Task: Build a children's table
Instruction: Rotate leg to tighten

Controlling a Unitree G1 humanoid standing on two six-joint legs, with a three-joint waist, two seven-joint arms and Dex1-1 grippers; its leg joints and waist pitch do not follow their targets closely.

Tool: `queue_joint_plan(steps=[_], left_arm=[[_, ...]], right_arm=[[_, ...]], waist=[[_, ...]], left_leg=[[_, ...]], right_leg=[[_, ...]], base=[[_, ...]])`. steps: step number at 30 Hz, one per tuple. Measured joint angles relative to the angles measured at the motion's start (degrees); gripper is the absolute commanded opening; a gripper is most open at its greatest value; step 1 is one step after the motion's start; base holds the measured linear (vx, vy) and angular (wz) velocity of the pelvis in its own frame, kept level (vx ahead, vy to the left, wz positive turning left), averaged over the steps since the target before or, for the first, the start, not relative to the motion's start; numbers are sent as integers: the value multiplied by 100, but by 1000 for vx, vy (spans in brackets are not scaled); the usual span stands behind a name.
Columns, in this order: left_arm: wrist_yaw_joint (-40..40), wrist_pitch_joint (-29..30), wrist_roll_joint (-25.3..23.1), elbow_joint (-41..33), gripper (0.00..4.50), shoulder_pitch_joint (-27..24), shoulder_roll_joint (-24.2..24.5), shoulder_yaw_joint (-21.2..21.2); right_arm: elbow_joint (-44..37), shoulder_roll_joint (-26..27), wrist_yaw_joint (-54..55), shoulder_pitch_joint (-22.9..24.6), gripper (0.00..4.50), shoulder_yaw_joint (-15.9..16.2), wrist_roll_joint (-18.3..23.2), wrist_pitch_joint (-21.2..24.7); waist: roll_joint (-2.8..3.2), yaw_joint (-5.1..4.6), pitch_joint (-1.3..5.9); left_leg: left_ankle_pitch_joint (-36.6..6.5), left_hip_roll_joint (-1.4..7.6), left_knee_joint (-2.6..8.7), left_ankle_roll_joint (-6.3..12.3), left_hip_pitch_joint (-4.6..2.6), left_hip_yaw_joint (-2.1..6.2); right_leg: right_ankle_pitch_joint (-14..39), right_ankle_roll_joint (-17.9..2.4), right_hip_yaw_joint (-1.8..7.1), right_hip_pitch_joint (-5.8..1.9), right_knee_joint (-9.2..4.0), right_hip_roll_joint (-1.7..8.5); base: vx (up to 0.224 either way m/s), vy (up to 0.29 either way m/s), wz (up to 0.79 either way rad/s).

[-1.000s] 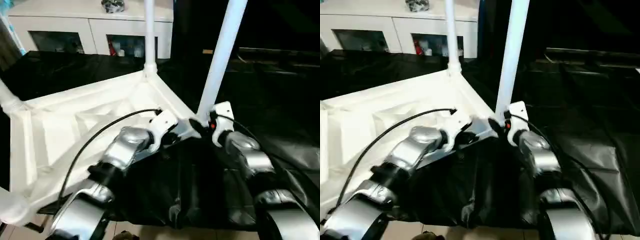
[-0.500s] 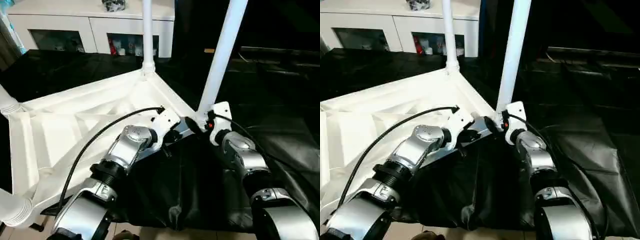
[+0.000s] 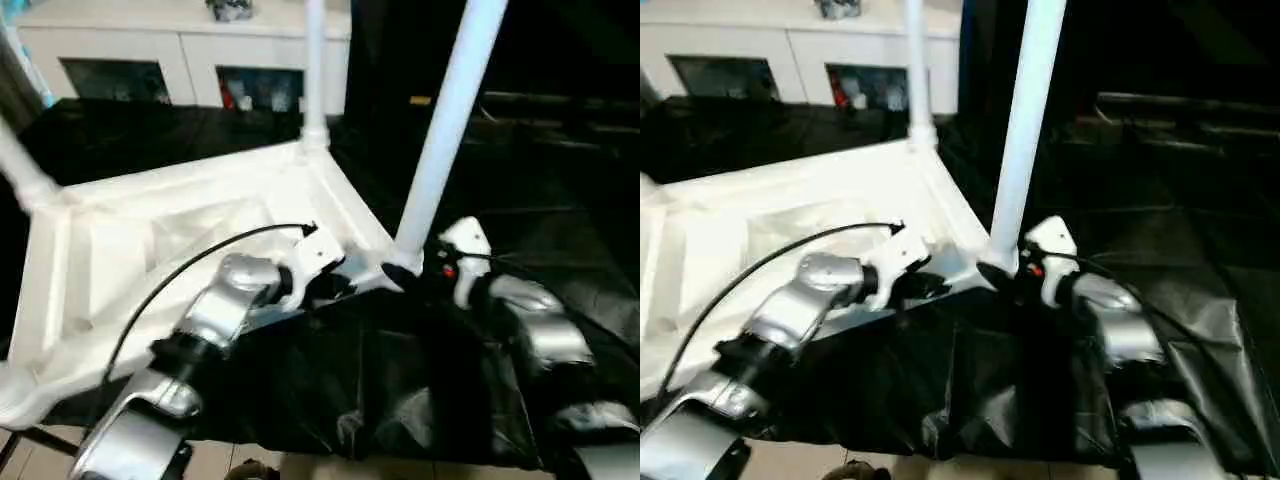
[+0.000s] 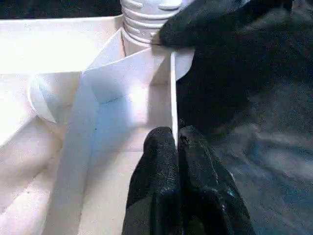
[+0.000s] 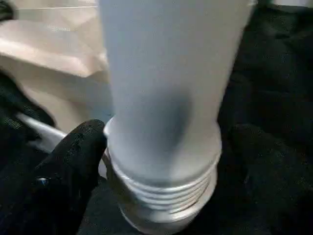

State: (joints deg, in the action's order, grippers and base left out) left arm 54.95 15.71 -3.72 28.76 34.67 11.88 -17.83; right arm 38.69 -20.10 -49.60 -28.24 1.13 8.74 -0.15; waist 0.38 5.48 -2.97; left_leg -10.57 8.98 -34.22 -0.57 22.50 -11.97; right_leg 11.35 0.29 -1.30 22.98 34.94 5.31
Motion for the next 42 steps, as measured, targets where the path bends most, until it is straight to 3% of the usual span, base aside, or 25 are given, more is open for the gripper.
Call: queue_joint_plan(steps=[10, 11, 14, 17, 27, 32, 37, 42], left_arm=[[1230, -127, 305, -613, 0, -334, 526, -239], [1303, -127, 321, -620, 0, -342, 561, -240], [1387, -120, 352, -620, 0, -350, 600, -244], [1516, -113, 403, -620, 0, -355, 652, -251], [1643, -95, 414, -647, 0, -377, 719, -250], [1123, -34, 296, -505, 0, -325, 541, -170], [66, 156, 55, -54, 0, -52, 14, -46], [-856, 306, -82, 345, 0, 205, -461, 59]], right_arm=[[-1055, -482, -1405, 538, 447, 461, 222, 401], [-1142, -528, -1515, 574, 418, 510, 237, 459], [-1188, -576, -1636, 579, 410, 580, 243, 508], [-1328, -635, -1765, 612, 368, 630, 243, 609], [-1545, -631, -1910, 703, 294, 662, 301, 893], [-1233, -211, -1169, 659, 278, 427, 268, 845], [-405, 359, 368, 180, 276, 98, 83, 666], [115, 812, 1707, -193, 276, -151, -93, 539]], waist=[[3, 142, -2], [2, 146, -3], [1, 134, -3], [0, 134, -4], [-6, 137, -6], [-9, 79, -5], [-10, -37, -5], [-8, -42, -4]], left_leg=[[0, 2, 0, 0, 10, 0], [0, 2, -1, 0, 10, 0], [0, 2, -1, 0, 10, 0], [0, 2, 0, 0, 10, 0], [0, 2, -2, 0, 10, 0], [0, 2, -8, 0, -1, 0], [0, 1, -8, -1, -12, 0], [0, 1, -5, -2, -18, 0]], right_leg=[[0, 0, -5, 7, -2, 2], [0, 0, -5, 6, -2, 1], [0, 0, -5, 6, -1, 2], [0, 0, -6, 6, 0, 2], [0, 0, -6, 5, 0, 2], [-4, -7, -5, -2, 5, 3], [-5, -8, -2, -11, 2, 3], [-6, -9, -2, -15, 4, 3]], base=[[0, 0, 0], [0, 0, 0], [0, 0, 0], [0, 0, 0], [0, 0, 0], [0, 0, 0], [0, 0, 0], [0, 0, 0]])
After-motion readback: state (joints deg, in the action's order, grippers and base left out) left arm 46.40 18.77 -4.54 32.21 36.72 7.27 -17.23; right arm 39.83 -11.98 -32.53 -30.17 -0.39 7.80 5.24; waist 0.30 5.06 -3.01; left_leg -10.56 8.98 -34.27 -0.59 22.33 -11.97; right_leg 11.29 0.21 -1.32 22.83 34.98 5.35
